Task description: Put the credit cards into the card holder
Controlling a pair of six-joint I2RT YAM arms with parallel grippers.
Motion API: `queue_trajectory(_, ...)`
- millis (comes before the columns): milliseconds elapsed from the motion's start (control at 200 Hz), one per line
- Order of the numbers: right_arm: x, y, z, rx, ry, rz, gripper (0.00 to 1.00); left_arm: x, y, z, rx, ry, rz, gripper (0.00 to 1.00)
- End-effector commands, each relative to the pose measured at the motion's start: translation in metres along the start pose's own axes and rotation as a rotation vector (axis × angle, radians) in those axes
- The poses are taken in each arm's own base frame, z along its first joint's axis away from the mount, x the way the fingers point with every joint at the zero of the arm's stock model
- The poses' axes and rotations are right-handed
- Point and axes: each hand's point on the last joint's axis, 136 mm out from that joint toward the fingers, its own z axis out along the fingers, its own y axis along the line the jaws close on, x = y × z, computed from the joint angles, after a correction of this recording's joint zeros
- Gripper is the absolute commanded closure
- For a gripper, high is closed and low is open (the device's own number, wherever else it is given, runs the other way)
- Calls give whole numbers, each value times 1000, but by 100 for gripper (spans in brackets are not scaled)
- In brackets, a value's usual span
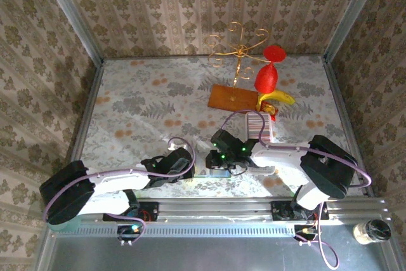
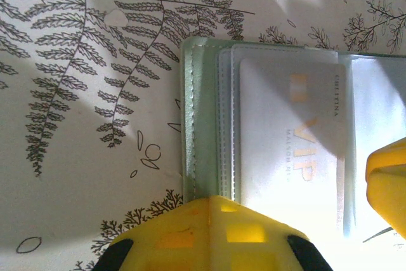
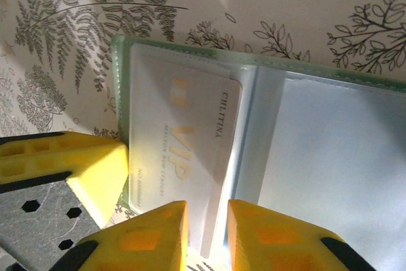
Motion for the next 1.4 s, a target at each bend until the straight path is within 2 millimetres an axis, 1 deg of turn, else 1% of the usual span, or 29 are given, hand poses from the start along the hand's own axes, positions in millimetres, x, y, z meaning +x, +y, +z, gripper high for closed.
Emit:
queue_trajectory(0, -9, 10, -18, -4, -83, -72, 77, 7, 9, 0, -35, 17, -7, 98)
queue_trajectory(80, -8, 9, -29, 16, -113, -100, 77, 8, 8, -1, -38, 21, -2, 98)
queue_trajectory(115, -6, 5, -34, 41, -126, -101, 77, 7, 9, -1, -44, 20, 1, 98)
queue_trajectory(155, -4, -6, -38, 100, -140, -86, 80, 7, 10, -2, -47, 18, 2, 98)
queue_trajectory(170, -7, -6, -46, 102, -162, -74, 82, 7, 10, -2, -47, 16, 1, 98)
queue_trajectory(240, -6, -23, -58, 176, -193, -32, 85, 7, 10, -1, -48, 13, 3, 98)
queue_trajectory(300, -5, -34, -66, 209, -220, 1, 85, 6, 10, -1, -46, 9, 2, 98)
queue_trajectory(435, -2, -50, -76, 218, -271, 60, 82, 7, 12, -1, -46, 6, -7, 98)
queue_trajectory(530, 3, -58, -73, 224, -263, 74, 80, 8, 12, -1, -45, 7, -6, 98)
queue_trajectory(580, 5, -59, -70, 225, -252, 73, 79, 8, 12, -1, -45, 7, -7, 98)
queue_trajectory(665, 6, -56, -66, 220, -238, 64, 79, 9, 12, -1, -47, 6, -8, 98)
queue_trajectory(790, 1, -51, -62, 222, -241, 51, 78, 9, 12, -1, -47, 6, -11, 98)
queue_trajectory(965, -3, -46, -56, 227, -240, 41, 74, 10, 13, -1, -51, 5, -15, 98)
queue_trajectory(1190, -5, -46, -55, 235, -247, 38, 71, 10, 14, -1, -52, 3, -17, 98)
queue_trajectory(1395, -4, -44, -49, 228, -229, 40, 68, 10, 13, 1, -52, 6, -14, 98)
